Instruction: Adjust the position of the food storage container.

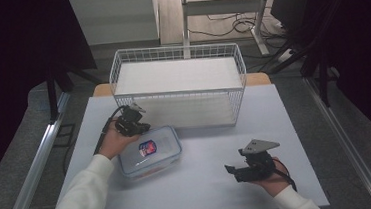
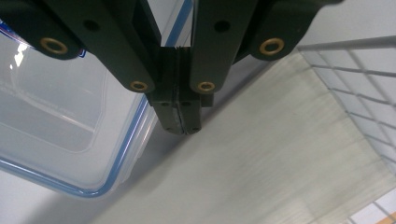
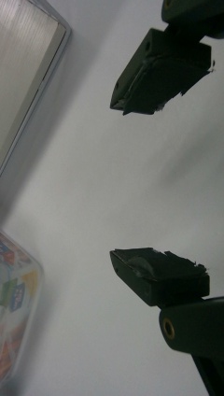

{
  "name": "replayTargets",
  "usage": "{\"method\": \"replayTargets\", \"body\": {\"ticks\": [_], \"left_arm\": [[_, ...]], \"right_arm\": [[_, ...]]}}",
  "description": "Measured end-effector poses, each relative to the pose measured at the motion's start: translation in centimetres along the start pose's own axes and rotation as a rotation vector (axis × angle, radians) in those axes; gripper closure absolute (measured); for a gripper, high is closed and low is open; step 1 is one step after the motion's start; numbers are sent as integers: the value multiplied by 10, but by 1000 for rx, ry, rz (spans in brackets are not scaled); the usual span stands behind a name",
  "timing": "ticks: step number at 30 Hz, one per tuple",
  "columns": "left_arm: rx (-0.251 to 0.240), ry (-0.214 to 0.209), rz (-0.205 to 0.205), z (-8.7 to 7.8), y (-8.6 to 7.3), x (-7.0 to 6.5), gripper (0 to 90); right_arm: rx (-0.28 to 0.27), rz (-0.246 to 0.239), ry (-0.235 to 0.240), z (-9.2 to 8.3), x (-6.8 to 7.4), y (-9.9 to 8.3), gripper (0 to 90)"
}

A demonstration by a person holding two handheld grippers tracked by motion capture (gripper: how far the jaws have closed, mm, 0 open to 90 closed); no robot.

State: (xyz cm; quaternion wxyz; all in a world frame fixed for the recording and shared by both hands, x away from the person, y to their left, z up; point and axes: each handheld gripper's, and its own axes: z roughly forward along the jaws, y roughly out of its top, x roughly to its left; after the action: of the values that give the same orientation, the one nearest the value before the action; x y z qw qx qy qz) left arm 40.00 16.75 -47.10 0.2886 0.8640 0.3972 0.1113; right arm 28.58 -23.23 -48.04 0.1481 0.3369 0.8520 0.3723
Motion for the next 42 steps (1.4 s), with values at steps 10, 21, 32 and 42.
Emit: {"method": "replayTargets", "body": {"ticks": [10,21,32,42], "left_arm": [[37,-60,87,-2,1,-24,900],[50,-124,140,-1,2,-45,900],[-26,-63,26,-33,-14,-26,900],[-117,31,-92,-86,-69,-16,900]], "right_arm": [[0,-6,2,1,2,0,225],[6,-8,4,1,2,0,224],[0,-9,1,1,2,0,224],[0,-1,-5,0,1,0,222]]}}
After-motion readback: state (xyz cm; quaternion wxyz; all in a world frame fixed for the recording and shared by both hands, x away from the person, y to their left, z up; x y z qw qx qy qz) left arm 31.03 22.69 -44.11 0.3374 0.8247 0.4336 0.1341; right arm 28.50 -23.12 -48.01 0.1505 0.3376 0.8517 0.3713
